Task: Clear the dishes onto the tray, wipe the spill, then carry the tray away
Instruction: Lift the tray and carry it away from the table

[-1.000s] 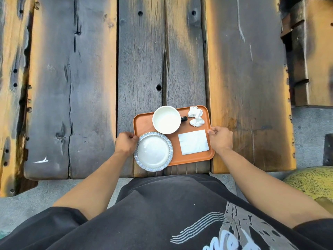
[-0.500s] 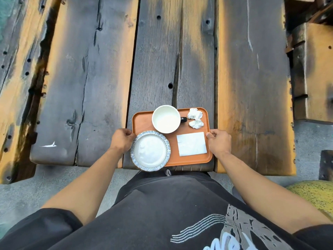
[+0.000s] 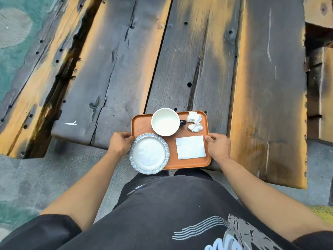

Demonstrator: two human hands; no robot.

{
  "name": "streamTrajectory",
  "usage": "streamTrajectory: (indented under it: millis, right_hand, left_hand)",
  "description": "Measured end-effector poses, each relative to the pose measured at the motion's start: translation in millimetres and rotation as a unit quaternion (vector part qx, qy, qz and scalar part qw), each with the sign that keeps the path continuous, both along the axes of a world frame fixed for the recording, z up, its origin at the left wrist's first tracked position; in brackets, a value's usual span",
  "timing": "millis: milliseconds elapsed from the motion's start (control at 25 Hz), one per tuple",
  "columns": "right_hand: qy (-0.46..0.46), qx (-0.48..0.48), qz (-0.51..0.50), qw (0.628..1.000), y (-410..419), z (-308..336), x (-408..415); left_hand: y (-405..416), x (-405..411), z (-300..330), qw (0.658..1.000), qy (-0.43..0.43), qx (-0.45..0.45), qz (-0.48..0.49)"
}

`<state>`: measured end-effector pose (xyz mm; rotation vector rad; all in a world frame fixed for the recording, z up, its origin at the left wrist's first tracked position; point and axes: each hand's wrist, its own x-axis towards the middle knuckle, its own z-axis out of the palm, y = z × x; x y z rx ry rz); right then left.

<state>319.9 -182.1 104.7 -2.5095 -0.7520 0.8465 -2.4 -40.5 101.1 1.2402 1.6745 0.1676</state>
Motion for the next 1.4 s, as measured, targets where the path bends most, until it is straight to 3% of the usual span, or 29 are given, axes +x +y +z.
streamTrajectory:
  millis: [240,760,1000,1400]
  right_hand:
    - [0.004,-0.006,0.086,0.996,4.2,2.5,-4.2]
    - [-0.001,0.009,0.293,0.956,20.3,11.3,-65.2]
    - [-0.011,0.004,0.375,0.927,33.5,14.8,-137.3]
    - [-0.044,-0.004,0.461,0.886,21.5,10.9,-333.3]
  left_hand:
    - [-58.5,-24.3,0.3,0.996,0.055,0.001,0.068]
    - [-172.5,-106.5,-8.8,0.966,0.064,-0.009,0.249]
    - [-214.8,-172.0,-13.0,0.945,0.032,-0.020,0.325]
    - [-287.6,-334.7,-20.5,0.910,0.016,-0.026,0.412]
